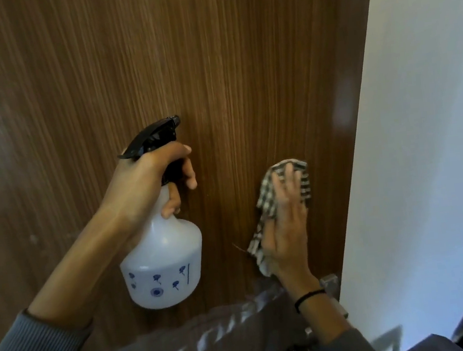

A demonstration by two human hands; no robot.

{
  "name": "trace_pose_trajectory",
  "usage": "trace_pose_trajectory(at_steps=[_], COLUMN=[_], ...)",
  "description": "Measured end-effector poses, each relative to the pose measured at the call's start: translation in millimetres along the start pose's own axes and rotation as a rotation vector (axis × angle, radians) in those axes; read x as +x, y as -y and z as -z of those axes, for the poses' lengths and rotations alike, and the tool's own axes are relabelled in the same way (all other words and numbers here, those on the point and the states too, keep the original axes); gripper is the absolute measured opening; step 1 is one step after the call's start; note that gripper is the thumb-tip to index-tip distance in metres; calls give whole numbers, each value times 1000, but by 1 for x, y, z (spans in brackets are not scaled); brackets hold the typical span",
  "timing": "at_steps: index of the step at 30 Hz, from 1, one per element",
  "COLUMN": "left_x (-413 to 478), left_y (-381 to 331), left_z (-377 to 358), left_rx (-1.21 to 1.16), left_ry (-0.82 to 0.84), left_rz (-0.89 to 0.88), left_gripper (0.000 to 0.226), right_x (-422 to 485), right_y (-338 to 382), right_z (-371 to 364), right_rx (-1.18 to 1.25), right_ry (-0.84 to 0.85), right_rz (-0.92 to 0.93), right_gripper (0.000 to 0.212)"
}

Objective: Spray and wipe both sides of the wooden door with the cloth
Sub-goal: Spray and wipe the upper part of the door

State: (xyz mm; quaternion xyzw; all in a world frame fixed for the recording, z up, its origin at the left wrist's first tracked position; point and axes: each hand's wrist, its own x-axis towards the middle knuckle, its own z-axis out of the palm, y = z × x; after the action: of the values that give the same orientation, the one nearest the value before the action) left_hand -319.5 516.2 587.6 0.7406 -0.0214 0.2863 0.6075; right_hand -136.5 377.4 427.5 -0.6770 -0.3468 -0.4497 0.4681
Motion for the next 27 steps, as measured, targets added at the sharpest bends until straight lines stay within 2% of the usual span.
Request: trace_pose_trajectory(at_steps=[4,9,11,13,17,21,22,24,27], left_x=[-14,-38,-47,-53,-61,-75,-78,-84,-89], left_y=[17,44,52,60,72,80,82,84,87], left_z=[0,-1,-2,-4,-6,4,7,11,13], left_rx=[-6,-62,-68,-57,-60,-70,-69,-73,-68], left_ry=[22,39,35,22,-3,-24,-22,-26,-24], left_rz=[31,103,112,111,127,133,133,145,151], left_gripper=[32,32,33,35,36,40,41,40,37], right_x=[0,-3,-6,-19,-48,-37,-33,-35,-50], right_y=[-25,-21,-4,18,25,12,21,53,78], right_z=[19,23,15,6,9,4,-1,-12,-21], right_rx=[179,279,330,339,284,274,265,223,172], right_ry=[-212,-388,-377,-268,-63,-209,-218,-123,136], right_rz=[-495,-889,-994,-922,-637,-748,-730,-545,-148], right_gripper=[62,58,60,63,65,63,62,61,60])
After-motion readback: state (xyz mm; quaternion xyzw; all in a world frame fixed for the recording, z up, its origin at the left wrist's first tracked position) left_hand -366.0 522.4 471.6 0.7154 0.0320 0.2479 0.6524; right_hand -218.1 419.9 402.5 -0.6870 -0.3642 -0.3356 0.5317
